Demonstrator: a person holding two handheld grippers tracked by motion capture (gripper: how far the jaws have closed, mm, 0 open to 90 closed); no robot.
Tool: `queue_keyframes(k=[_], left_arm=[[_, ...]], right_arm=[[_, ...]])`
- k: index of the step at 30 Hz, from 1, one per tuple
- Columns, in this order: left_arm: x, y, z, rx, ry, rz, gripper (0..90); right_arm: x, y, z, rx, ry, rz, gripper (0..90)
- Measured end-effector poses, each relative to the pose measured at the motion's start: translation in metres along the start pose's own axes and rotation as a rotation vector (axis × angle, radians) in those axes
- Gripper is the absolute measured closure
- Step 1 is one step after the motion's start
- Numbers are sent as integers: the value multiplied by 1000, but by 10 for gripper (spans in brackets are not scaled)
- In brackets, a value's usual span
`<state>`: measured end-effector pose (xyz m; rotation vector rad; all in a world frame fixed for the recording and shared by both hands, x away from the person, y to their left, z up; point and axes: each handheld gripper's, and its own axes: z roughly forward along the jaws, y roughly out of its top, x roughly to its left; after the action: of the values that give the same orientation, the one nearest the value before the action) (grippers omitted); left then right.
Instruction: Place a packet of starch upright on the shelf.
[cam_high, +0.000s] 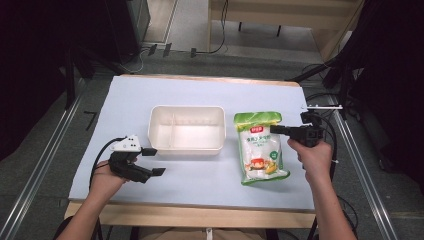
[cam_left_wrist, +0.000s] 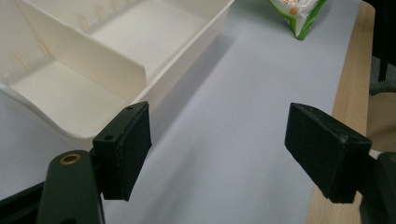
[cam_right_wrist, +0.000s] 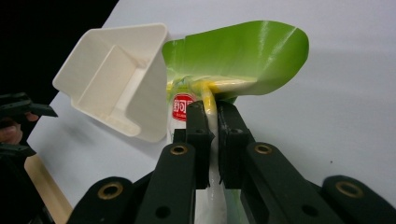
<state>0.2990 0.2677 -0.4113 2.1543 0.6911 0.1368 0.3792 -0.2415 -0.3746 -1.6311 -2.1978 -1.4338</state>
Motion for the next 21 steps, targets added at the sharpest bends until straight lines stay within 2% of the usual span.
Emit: queue_keyframes(k=[8, 14, 21], left_arm=[[1, -1, -3, -11, 8, -15, 234], [0, -3, -5, -13, 3, -12, 234], [-1, -9, -12, -23, 24, -36, 234]], right_arm=[[19, 3, -9, -14, 37, -35, 866], [36, 10, -19, -46, 37, -83, 868], [42, 18, -20, -65, 62, -94, 868]])
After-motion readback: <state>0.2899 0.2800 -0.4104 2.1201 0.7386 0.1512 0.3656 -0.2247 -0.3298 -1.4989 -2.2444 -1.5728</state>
